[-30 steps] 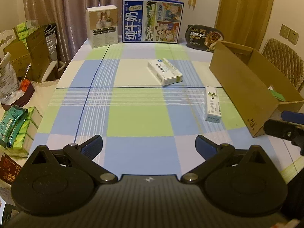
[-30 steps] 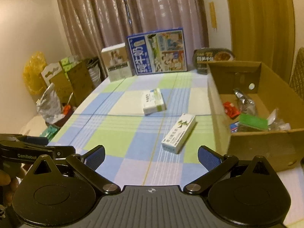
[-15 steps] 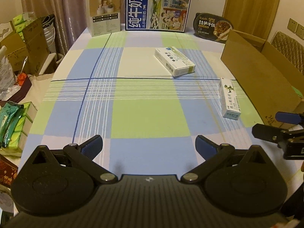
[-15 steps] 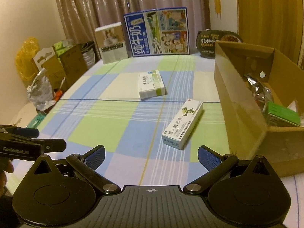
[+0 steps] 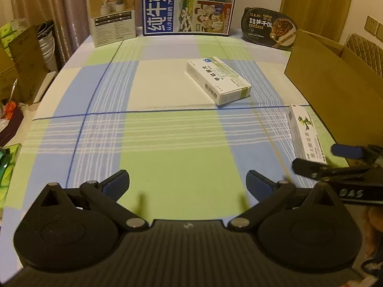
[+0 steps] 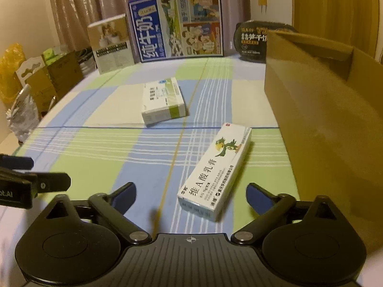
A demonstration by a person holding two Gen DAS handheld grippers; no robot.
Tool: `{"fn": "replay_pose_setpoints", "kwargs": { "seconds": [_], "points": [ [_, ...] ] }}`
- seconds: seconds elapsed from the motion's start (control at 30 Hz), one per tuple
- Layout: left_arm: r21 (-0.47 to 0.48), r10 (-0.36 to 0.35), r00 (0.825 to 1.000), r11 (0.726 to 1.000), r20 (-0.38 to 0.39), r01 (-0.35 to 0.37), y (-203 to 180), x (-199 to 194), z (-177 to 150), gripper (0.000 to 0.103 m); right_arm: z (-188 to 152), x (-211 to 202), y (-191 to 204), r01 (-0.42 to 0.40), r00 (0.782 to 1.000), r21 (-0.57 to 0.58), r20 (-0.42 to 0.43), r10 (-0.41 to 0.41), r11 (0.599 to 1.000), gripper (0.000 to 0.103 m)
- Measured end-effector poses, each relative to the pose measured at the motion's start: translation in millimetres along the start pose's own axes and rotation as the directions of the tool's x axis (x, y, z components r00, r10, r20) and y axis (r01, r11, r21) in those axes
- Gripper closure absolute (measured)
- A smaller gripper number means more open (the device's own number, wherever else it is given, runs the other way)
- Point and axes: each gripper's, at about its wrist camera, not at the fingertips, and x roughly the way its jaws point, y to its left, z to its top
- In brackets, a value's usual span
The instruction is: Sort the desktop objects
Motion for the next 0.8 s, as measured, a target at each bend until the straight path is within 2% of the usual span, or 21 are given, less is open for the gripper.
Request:
{"fn": "replay_pose_setpoints", "kwargs": {
  "seconds": [0.1,0.17,0.23,0.33,0.5,0.67,0.8],
  "points": [
    [0.005,-0.009,1.0,1.0,0.001,0.009,-0.7,12.4,5.5,0.001,0.5,13.2,-0.3,0.022,1.0,-0.001,-0.007,-0.022,1.0,0.024],
    [0.008,-0.016,1.0,1.0,0.002,0.016,-0.6,19.5,8.5,0.001,0.4,17.2,-0.3,0.044,0.999,-0.016,0.0,-0.044,0.999,0.039],
    [0.009,-0.023,1.0,1.0,0.005,0.023,0.0,26.0,10.9,0.001,0.9,19.3,-1.5,0.064,0.998,-0.037,0.016,-0.063,0.997,0.049],
    [0.008,-0.032,0.999,0.999,0.009,0.032,1.6,33.9,14.1,0.001,6.1,24.2,-4.8,0.069,0.997,-0.046,0.033,-0.068,0.997,0.059],
    [0.004,-0.038,0.999,0.999,0.022,0.038,6.4,45.9,25.8,0.001,21.6,38.1,-15.0,0.088,0.996,-0.046,0.033,-0.087,0.995,0.065],
    [-0.007,-0.044,0.998,0.999,0.043,0.044,8.7,51.6,37.8,0.001,24.8,30.0,-16.4,0.088,0.995,-0.05,0.053,-0.085,0.995,0.067],
    [-0.002,-0.05,0.998,0.999,0.045,0.05,6.4,55.5,43.0,0.001,31.8,22.9,-10.9,0.077,0.992,-0.065,0.108,-0.07,0.995,0.068]
  ]
}}
